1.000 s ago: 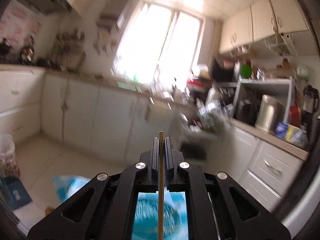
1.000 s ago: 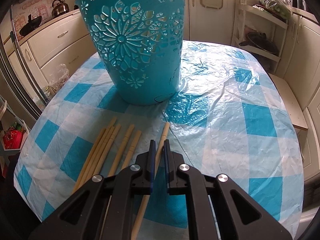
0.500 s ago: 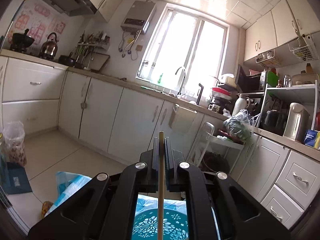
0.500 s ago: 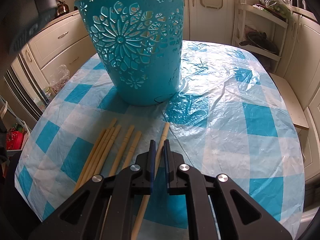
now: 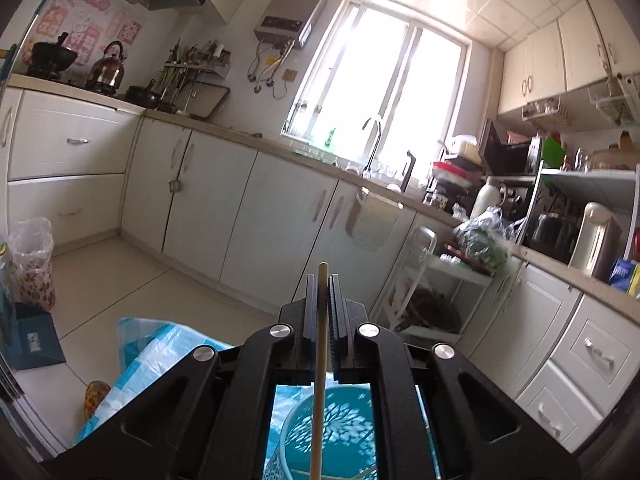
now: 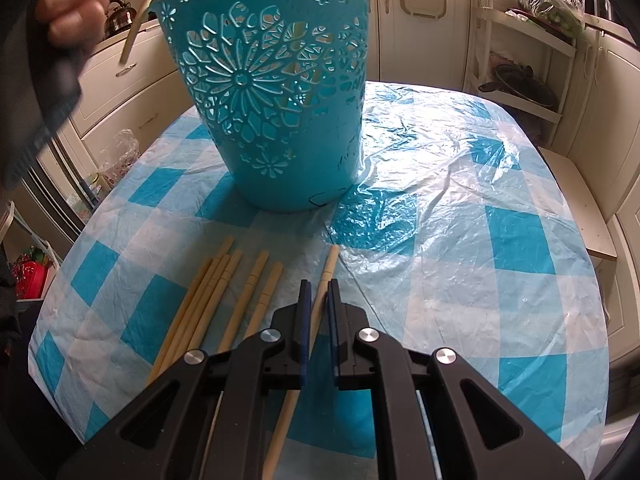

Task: Organize utensils
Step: 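Carry the left tool's chopstick into the basket and release while the right tool grasps one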

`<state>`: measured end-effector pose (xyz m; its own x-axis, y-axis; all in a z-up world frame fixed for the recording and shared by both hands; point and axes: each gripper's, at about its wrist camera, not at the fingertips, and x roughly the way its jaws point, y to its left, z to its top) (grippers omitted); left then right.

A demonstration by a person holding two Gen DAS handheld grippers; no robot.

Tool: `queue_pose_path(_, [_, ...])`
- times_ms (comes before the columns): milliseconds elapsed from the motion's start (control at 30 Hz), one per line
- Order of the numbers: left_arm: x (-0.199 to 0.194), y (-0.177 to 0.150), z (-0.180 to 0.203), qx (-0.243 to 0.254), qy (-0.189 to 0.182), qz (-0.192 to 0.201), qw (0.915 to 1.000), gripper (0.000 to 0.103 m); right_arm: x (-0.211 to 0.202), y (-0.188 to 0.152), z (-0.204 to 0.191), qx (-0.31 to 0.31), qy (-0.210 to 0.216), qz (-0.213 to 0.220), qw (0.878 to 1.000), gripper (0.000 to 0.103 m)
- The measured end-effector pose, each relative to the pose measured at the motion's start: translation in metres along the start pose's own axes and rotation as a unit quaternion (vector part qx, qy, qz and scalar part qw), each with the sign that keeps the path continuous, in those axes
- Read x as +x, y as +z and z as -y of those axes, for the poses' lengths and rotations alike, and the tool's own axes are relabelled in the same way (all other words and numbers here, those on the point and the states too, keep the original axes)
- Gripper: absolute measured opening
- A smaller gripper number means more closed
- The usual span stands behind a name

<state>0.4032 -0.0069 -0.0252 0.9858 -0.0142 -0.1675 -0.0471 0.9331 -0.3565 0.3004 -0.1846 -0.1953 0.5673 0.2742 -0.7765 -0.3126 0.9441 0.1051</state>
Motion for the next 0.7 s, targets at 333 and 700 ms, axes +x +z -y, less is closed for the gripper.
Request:
queue_pose_path(333, [-0.013, 0.034, 0.027, -0.011, -0.032, 0.06, 0.9976, 0.005, -0.001, 0.001, 0.003, 0.003, 0.005, 0.0, 1.0, 0.009])
queue_pose_path(700, [0.015, -0.017, 0.024, 0.048, 0.002, -0.045, 0.9979, 0.005, 0.0, 0.002, 0.002, -0.001, 0.005, -0.005, 1.0, 0.01])
